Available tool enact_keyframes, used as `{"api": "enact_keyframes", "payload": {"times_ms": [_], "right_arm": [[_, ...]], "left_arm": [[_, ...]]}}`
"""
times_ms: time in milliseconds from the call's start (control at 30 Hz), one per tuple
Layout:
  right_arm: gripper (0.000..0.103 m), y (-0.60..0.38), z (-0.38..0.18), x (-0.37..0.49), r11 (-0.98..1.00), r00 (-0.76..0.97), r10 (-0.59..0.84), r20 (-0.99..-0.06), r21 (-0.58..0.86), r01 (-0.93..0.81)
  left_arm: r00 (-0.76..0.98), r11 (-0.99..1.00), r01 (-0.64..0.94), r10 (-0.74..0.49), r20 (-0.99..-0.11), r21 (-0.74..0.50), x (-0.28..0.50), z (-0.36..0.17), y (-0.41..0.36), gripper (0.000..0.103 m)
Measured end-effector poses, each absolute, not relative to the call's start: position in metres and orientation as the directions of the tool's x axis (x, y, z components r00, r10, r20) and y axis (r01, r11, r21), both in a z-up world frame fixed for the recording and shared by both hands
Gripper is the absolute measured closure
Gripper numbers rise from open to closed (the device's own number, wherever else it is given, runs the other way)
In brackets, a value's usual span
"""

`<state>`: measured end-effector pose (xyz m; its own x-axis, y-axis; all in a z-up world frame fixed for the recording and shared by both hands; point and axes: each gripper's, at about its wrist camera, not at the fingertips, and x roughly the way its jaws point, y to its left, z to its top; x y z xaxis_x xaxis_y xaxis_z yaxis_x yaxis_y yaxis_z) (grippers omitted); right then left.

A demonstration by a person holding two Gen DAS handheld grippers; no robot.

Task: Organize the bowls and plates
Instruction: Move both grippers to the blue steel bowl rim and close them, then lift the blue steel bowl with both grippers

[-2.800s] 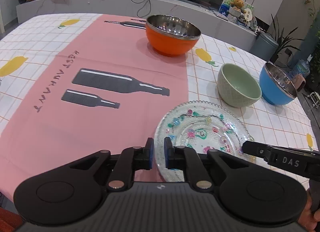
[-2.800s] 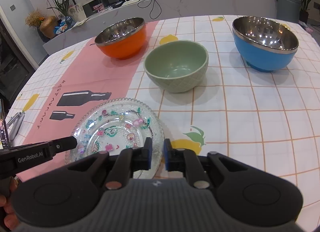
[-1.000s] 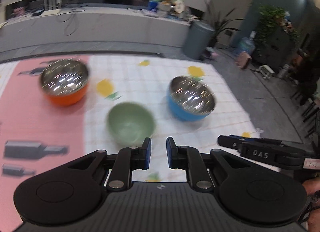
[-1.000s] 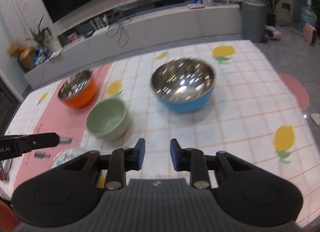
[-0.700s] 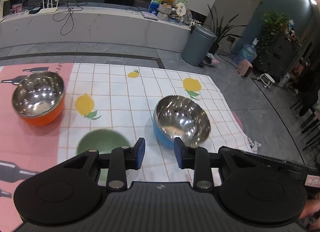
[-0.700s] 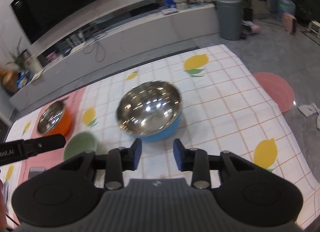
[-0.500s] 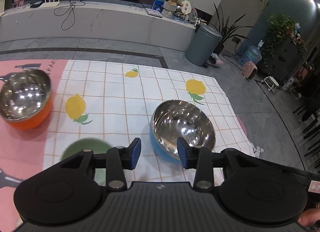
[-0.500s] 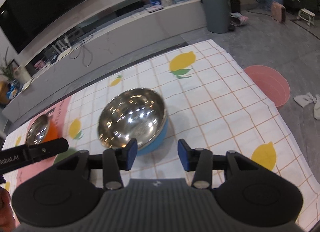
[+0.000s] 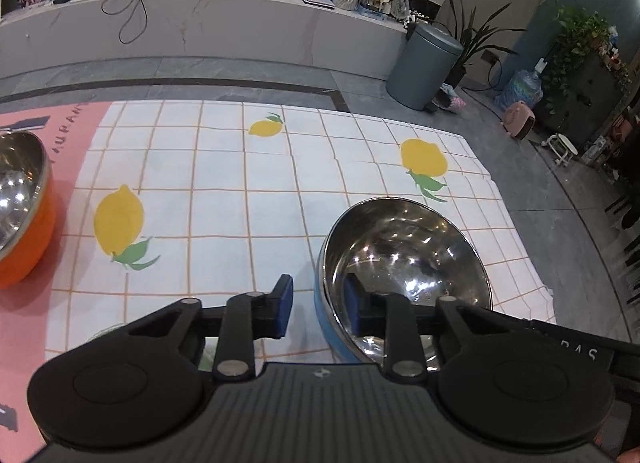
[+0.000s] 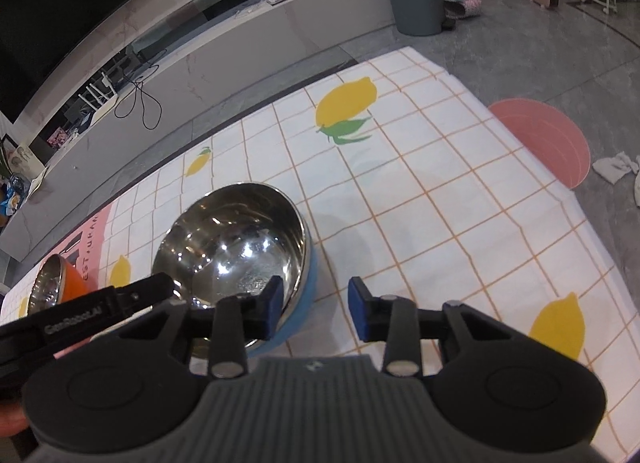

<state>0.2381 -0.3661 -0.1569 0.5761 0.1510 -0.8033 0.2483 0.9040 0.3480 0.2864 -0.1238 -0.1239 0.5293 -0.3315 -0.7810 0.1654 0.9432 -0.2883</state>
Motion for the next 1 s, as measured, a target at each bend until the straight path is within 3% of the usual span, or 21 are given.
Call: {"api": "enact_keyframes", "payload": {"times_ms": [67, 200, 567, 1000], "right_arm": [[0.072, -0.367, -0.159, 0.24, 0.9, 0.577, 0.158, -0.801, 0.357, 0.249], [0.091, -0.367, -0.16, 0.241, 0.886, 0.589, 0.195, -0.784, 0.398, 0.238], [0.093, -0.366, -0.147, 0.227, 0.895, 0.605, 0.181, -0.775, 0.384, 0.225], [0.094, -0.363, -0.121, 0.135, 0.9, 0.577, 0.233, -0.783, 0.399, 0.178]], "left_arm": [[0.528, 0.939, 0.176, -0.344, -0.776, -0.296, 0.287, -0.125, -0.125, 0.084], [0.53, 0.933, 0.199, -0.361, -0.767, -0.301, 0.282, -0.125, -0.126, 0.09], [0.521, 0.932, 0.207, -0.362, -0.773, -0.297, 0.263, -0.098, -0.126, 0.09], [0.499, 0.917, 0.135, -0.389, -0.774, -0.374, 0.16, -0.081, -0.105, 0.089]]}}
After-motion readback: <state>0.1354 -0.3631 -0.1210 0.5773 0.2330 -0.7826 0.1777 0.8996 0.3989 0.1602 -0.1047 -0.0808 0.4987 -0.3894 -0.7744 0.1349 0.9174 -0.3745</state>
